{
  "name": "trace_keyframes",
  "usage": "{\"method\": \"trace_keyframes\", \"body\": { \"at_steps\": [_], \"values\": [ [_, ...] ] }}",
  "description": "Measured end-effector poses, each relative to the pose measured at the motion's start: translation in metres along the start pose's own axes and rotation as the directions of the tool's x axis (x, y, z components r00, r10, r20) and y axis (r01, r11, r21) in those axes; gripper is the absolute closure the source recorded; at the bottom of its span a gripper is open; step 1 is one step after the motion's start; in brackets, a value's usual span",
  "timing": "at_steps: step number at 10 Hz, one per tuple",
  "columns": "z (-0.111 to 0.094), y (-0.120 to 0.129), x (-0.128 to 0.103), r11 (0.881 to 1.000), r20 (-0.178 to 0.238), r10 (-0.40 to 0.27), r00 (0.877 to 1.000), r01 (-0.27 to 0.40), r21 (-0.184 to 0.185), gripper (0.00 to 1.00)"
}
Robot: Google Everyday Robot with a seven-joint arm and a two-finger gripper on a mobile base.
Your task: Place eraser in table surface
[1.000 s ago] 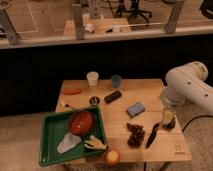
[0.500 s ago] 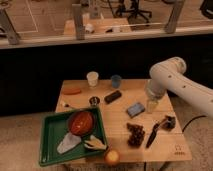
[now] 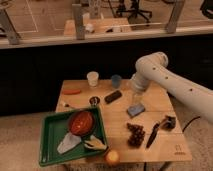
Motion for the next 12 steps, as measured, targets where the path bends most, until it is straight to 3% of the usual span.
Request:
{"method": "trace_keyframes", "body": {
  "at_steps": [3,5,7,9,10,12],
  "values": [
    [0.0,-0.001,-0.001,1.0,0.001,-0.002,1.0,0.002,0.0,0.2],
    [0.003,-0.007,-0.004,0.999,0.005,-0.027,1.0,0.027,0.029,0.2],
    [0.017,-0.039,-0.022,0.991,0.004,-0.092,0.996,0.092,0.095,0.2],
    [0.032,-0.074,-0.021,0.982,-0.017,-0.127,0.992,0.128,0.136,0.2],
    [0.04,-0.087,-0.025,0.979,-0.03,-0.145,0.989,0.148,0.142,0.2],
    [0.041,-0.09,-0.023,0.978,-0.037,-0.146,0.989,0.15,0.145,0.2]
  ]
}}
